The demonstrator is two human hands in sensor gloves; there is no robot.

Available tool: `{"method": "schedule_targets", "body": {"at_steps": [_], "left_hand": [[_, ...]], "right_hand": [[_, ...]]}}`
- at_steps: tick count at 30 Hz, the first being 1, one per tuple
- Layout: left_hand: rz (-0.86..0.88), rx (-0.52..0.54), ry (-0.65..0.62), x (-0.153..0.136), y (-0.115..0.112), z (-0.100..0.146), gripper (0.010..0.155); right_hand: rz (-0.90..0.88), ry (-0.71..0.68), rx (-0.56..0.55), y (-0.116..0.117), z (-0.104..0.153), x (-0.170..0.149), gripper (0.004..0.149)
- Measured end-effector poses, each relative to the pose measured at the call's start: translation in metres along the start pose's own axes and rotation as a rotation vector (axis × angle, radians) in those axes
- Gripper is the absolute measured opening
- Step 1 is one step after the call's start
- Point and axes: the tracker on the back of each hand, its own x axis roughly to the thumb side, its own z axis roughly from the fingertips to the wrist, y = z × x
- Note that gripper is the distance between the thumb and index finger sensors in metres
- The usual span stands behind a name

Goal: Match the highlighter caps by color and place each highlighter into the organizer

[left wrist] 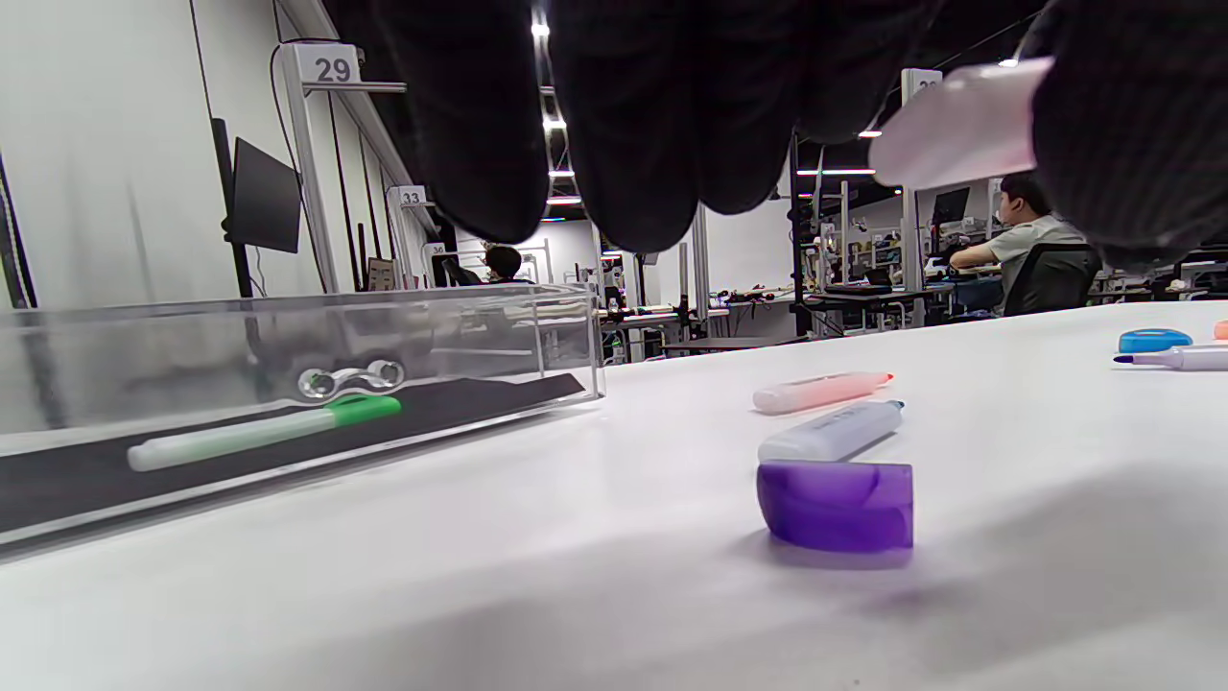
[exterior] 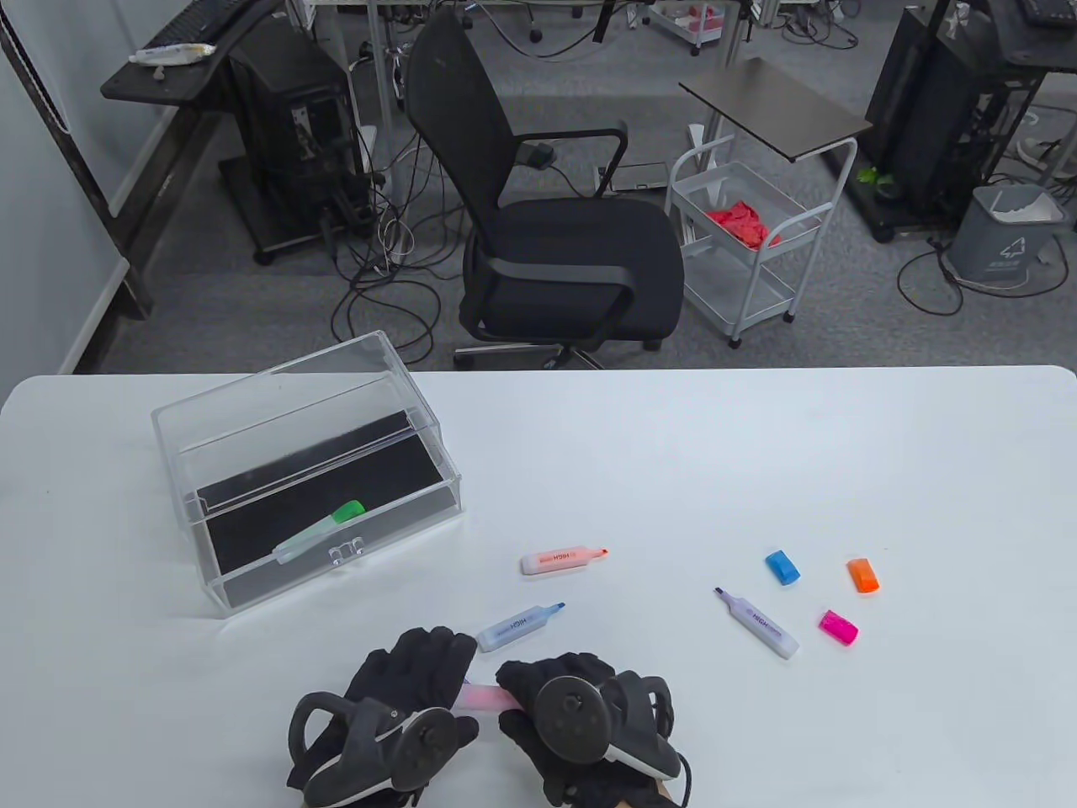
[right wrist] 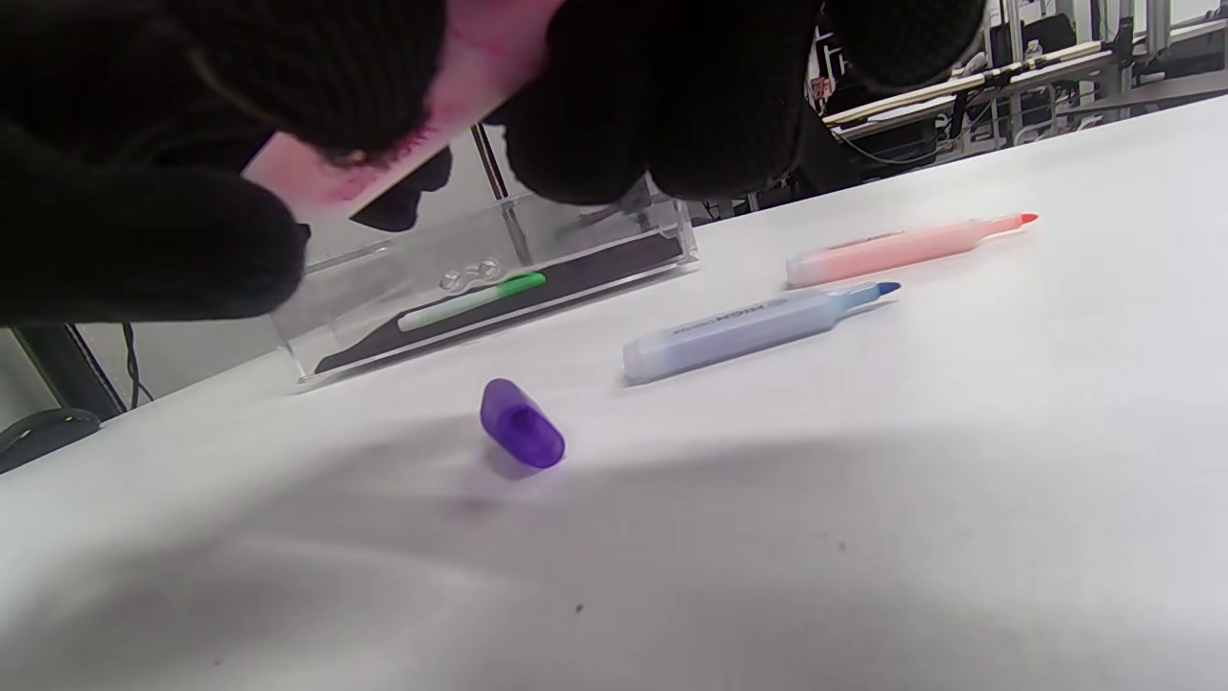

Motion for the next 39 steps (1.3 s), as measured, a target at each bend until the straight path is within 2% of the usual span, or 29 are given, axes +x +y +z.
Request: {"method": "schedule_targets", "body": {"at_steps": [7,12,22,28,31,34,39], "left_hand": [[-0.005,0.001,-0.01,0.01,-0.001,-0.004,0.079],[0.018,0.051,-0.033,0.014,0.001,-0.005,0.07],[-0.008,0.025,-0.039,0.018,-0.001,-0.007,0.059],[0.008,-0.003,-0.014,0.015,-0.002,-0.01,0.055],[0.014,-0.016,0.02,0.004,-0.002,-0.011,0.055],[0.026,-0.024,0.061,-0.01,-0.003,-0.011,0.055],[0.043,-0.035,0.113,-0.028,-0.001,-0.008,0.055]], "right_hand": [[-0.027,-0.03,0.009,0.004,-0.001,0.007,0.055],[-0.106,-0.049,-0.01,0.005,-0.001,0.007,0.056],[-0.126,-0.048,-0.012,0.004,-0.002,0.004,0.057],[-0.111,0.0,-0.011,0.001,-0.002,-0.005,0.07],[0.006,0.066,0.047,-0.007,-0.001,-0.011,0.071],[0.159,0.115,-0.013,-0.025,0.003,-0.023,0.072],[0.217,0.242,-0.069,-0.062,0.009,-0.053,0.073]]}}
